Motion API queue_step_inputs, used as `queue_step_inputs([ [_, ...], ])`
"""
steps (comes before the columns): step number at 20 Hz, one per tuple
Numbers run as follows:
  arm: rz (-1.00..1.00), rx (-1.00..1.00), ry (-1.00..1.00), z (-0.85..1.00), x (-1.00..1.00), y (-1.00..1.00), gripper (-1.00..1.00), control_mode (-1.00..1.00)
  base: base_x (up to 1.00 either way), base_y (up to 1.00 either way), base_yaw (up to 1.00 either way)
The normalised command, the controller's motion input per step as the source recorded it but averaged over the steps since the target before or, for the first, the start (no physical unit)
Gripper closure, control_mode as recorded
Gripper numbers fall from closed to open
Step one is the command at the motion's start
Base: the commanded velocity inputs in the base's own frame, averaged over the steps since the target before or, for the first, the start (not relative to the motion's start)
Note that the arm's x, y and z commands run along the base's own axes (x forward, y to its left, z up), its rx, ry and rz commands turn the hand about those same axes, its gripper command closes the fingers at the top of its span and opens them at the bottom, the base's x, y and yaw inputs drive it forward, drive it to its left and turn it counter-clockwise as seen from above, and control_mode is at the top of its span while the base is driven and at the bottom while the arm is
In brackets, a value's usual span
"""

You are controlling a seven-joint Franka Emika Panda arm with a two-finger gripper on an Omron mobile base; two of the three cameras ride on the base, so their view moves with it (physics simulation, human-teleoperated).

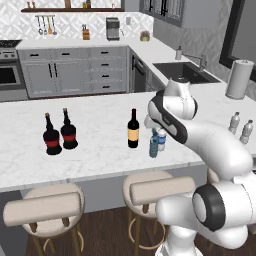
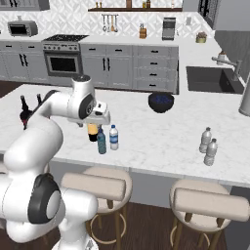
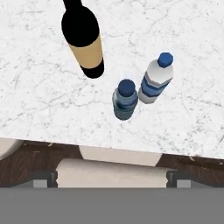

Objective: Move the plastic bottles in the middle to the plastics group, and the glass bottles in the middle to the glass group.

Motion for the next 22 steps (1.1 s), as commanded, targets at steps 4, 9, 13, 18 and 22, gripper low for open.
queue_step_inputs([
  [4,0.00,0.00,0.01,-0.25,0.27,-0.09,-1.00,-1.00,0.00,0.00,0.00],
  [9,0.00,0.00,0.00,-0.25,0.31,-0.09,-1.00,-1.00,0.00,0.00,0.00],
  [13,0.00,0.00,0.00,-0.14,0.39,0.00,-1.00,-1.00,0.00,0.00,0.00],
  [18,0.00,0.00,0.00,-0.21,0.43,0.00,-1.00,-1.00,0.00,0.00,0.00],
  [22,0.00,0.00,0.00,-0.30,0.04,0.00,-1.00,-1.00,0.00,0.00,0.00],
])
